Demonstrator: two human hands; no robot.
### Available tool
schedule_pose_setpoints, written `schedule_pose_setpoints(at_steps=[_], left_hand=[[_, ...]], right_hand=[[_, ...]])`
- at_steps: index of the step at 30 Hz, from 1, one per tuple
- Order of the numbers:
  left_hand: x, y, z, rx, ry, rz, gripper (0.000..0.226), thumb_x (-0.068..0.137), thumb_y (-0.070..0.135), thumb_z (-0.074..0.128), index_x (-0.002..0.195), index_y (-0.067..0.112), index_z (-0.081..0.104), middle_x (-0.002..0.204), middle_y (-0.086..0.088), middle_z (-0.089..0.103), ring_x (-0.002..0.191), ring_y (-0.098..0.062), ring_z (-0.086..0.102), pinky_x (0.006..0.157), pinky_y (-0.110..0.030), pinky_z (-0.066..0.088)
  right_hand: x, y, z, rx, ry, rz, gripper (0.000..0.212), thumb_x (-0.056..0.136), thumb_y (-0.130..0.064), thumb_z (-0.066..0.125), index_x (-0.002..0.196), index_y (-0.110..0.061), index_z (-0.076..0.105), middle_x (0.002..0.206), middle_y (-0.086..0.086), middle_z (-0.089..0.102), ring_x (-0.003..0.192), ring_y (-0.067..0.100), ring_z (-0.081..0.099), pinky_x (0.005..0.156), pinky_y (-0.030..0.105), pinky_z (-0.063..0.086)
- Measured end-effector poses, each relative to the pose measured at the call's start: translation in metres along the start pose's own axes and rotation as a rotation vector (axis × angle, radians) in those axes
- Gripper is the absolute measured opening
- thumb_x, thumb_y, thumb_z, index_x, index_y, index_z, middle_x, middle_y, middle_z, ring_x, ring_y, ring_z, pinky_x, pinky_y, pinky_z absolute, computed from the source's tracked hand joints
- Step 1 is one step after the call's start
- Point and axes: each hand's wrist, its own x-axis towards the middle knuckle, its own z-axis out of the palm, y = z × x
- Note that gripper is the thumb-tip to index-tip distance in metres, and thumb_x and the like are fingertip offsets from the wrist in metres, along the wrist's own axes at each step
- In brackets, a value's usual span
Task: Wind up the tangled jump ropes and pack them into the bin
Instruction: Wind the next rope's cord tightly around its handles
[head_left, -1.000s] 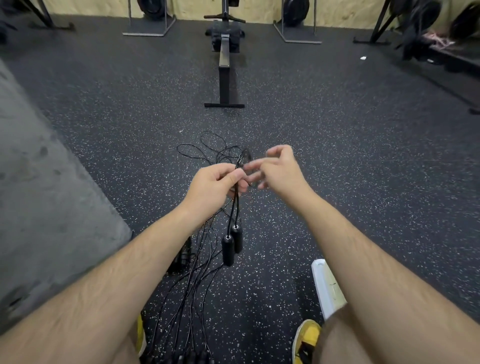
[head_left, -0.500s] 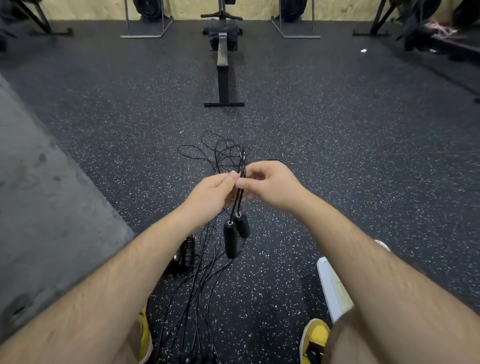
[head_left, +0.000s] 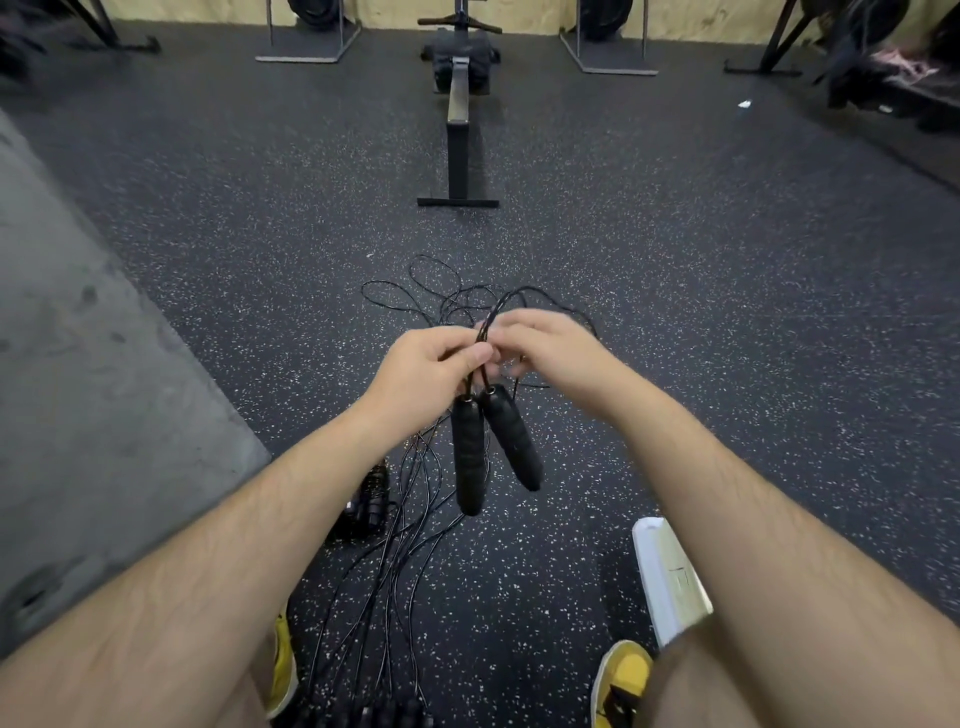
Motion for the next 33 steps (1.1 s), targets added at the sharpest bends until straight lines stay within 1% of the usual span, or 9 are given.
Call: schedule_pose_setpoints(at_steps=[7, 11, 16, 18, 20, 22, 24, 27, 33], left_hand=[[0.001, 0.01, -0.007, -0.098, 0.075, -0.01, 0.017, 0.099, 0.017, 0.064, 0.088, 0.012, 0.076, 0.082, -0.013, 0.075, 0.071, -0.016, 0.063, 0.074, -0.035, 0.054], [0.001, 0.017, -0.008, -0.286, 0.15, -0.053, 0.018, 0.1, 0.01, 0.06, 0.09, 0.009, 0.075, 0.078, -0.004, 0.074, 0.074, -0.016, 0.064, 0.069, -0.031, 0.057], [0.005, 0.016, -0.023, -0.384, 0.226, -0.112, 0.016, 0.1, 0.014, 0.062, 0.092, 0.008, 0.075, 0.085, -0.006, 0.074, 0.076, -0.018, 0.065, 0.077, -0.037, 0.058], [0.005, 0.011, -0.03, -0.171, 0.23, -0.13, 0.026, 0.101, 0.028, 0.062, 0.088, 0.009, 0.074, 0.084, -0.004, 0.075, 0.076, -0.017, 0.068, 0.08, -0.041, 0.06], [0.002, 0.005, -0.036, 0.346, 0.259, -0.103, 0.032, 0.1, 0.042, 0.059, 0.088, 0.014, 0.07, 0.086, 0.001, 0.072, 0.077, -0.017, 0.066, 0.078, -0.039, 0.057], [-0.005, 0.003, -0.038, 0.733, 0.264, 0.094, 0.019, 0.098, 0.033, 0.061, 0.106, 0.016, 0.061, 0.106, 0.003, 0.062, 0.092, -0.018, 0.06, 0.083, -0.038, 0.05], [-0.01, 0.0, -0.038, 0.793, 0.048, 0.357, 0.046, 0.085, 0.015, 0.064, 0.129, 0.017, 0.053, 0.13, 0.0, 0.05, 0.119, -0.019, 0.052, 0.102, -0.04, 0.044], [-0.014, -0.009, -0.025, 0.921, -0.299, 0.529, 0.091, 0.07, 0.024, 0.068, 0.153, 0.022, 0.033, 0.156, 0.002, 0.032, 0.145, -0.018, 0.03, 0.118, -0.038, 0.026], [-0.006, -0.01, -0.016, 1.003, -0.267, 0.448, 0.072, 0.075, 0.035, 0.081, 0.136, 0.018, 0.047, 0.117, -0.001, 0.049, 0.094, -0.025, 0.06, 0.08, -0.04, 0.051]], right_hand=[[-0.007, 0.017, 0.003, 0.078, -0.402, 0.079, 0.06, 0.078, -0.028, 0.077, 0.134, -0.022, 0.058, 0.125, -0.005, 0.068, 0.123, 0.016, 0.061, 0.113, 0.041, 0.038], [-0.013, 0.02, 0.021, -0.145, -0.326, 0.117, 0.031, 0.073, -0.036, 0.086, 0.098, -0.025, 0.07, 0.096, -0.011, 0.074, 0.099, 0.013, 0.068, 0.101, 0.039, 0.049], [-0.017, 0.008, 0.017, -0.082, -0.266, 0.118, 0.024, 0.083, -0.026, 0.08, 0.099, -0.012, 0.07, 0.087, -0.004, 0.074, 0.079, 0.009, 0.069, 0.076, 0.024, 0.052], [-0.019, 0.005, 0.014, -0.005, -0.318, 0.151, 0.025, 0.086, -0.017, 0.076, 0.103, -0.003, 0.065, 0.092, 0.01, 0.076, 0.087, 0.024, 0.074, 0.078, 0.033, 0.059], [-0.021, 0.003, 0.01, 0.03, -0.358, 0.184, 0.02, 0.087, -0.013, 0.074, 0.1, -0.004, 0.062, 0.089, 0.014, 0.075, 0.083, 0.03, 0.074, 0.074, 0.037, 0.06], [-0.021, 0.003, 0.006, -0.029, -0.386, 0.198, 0.014, 0.087, -0.012, 0.074, 0.093, -0.009, 0.062, 0.085, 0.013, 0.075, 0.078, 0.029, 0.074, 0.07, 0.035, 0.059], [-0.02, 0.003, 0.004, -0.082, -0.41, 0.225, 0.014, 0.084, -0.012, 0.076, 0.089, -0.01, 0.064, 0.083, 0.014, 0.075, 0.082, 0.034, 0.075, 0.075, 0.043, 0.061], [-0.019, 0.003, 0.005, -0.162, -0.429, 0.245, 0.025, 0.078, -0.013, 0.079, 0.096, -0.005, 0.064, 0.085, 0.014, 0.076, 0.084, 0.036, 0.075, 0.08, 0.052, 0.061], [-0.016, -0.002, 0.002, -0.341, -0.38, 0.204, 0.034, 0.073, -0.035, 0.085, 0.093, -0.012, 0.069, 0.083, 0.0, 0.076, 0.078, 0.022, 0.073, 0.076, 0.034, 0.057]])
